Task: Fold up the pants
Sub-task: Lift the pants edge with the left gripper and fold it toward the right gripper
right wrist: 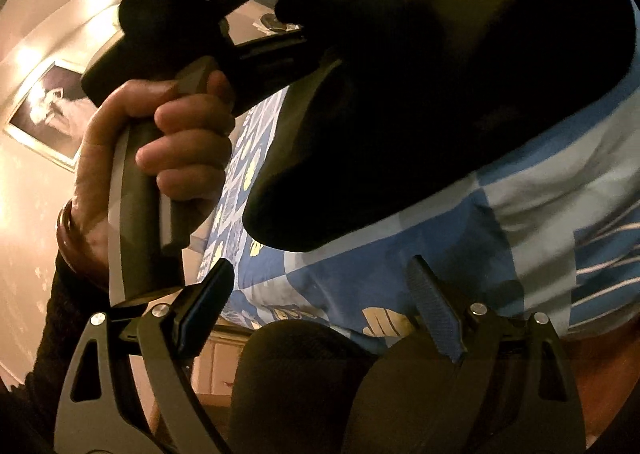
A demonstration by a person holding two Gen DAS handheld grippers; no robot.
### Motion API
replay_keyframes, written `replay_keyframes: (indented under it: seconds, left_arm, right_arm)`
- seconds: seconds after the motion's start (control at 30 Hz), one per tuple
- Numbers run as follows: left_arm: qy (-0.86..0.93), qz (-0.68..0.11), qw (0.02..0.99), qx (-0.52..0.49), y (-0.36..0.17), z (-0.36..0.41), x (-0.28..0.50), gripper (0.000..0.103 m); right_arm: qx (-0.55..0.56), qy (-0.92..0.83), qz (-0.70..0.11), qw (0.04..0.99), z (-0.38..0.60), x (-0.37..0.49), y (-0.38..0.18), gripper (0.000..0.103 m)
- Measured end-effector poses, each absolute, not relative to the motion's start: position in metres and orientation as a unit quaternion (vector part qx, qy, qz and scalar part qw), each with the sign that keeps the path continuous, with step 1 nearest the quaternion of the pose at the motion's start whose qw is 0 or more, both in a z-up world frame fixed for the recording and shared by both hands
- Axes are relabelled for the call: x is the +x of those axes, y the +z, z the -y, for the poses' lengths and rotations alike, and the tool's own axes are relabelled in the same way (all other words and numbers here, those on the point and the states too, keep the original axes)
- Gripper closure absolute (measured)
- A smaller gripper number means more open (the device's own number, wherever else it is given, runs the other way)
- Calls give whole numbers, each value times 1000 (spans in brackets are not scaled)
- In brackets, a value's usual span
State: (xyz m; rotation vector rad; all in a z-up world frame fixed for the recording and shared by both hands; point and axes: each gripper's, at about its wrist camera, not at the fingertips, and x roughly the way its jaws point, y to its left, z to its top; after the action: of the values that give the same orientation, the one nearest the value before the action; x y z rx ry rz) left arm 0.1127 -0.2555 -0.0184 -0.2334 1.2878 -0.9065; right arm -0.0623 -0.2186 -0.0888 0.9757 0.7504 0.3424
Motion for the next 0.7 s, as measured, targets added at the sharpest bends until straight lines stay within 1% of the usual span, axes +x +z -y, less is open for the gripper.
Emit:
replay_keyframes:
  seconds: [0.1,0.17,0.2,0.27,0.3,0.33,0.37,0.4,0.47,0.5,0.57,0.7]
  left_arm:
    - [-426,-579,685,-115,-15,261,112,70]
    - [-445,-576,675,-117,-12,267,110,70]
    - [-456,-569,676,-111,-7,270,106,68]
    - [-464,-554,685,-91,2,273,101,68]
    - [-464,-549,690,-85,5,272,99,64]
    - [-463,-538,699,-81,12,267,96,58]
    - [-458,-527,711,-84,19,260,95,40]
    - [-455,-519,719,-88,23,254,93,30]
    - [-443,-489,744,-104,35,227,88,29]
    - [-436,-482,753,-108,37,216,86,25]
    - [-407,-462,778,-122,40,177,82,23]
    - [-348,-460,801,-160,21,114,77,21]
  right_arm:
    - [461,155,-345,803,221,-65,-91,15]
    - [463,150,-344,803,223,-68,-93,15]
    - [466,146,-344,802,225,-69,-93,15]
    - [467,140,-345,802,230,-74,-92,15]
    - [466,136,-345,804,233,-76,-92,15]
    - [464,132,-345,805,236,-79,-92,15]
    - [462,128,-345,807,239,-82,-90,15]
    - [455,122,-346,812,243,-86,-87,15]
    - [439,111,-335,827,252,-93,-76,15]
    - [432,106,-329,833,257,-96,-71,15]
    - [421,95,-311,847,271,-98,-55,15]
    - [429,70,-284,855,308,-89,-33,15]
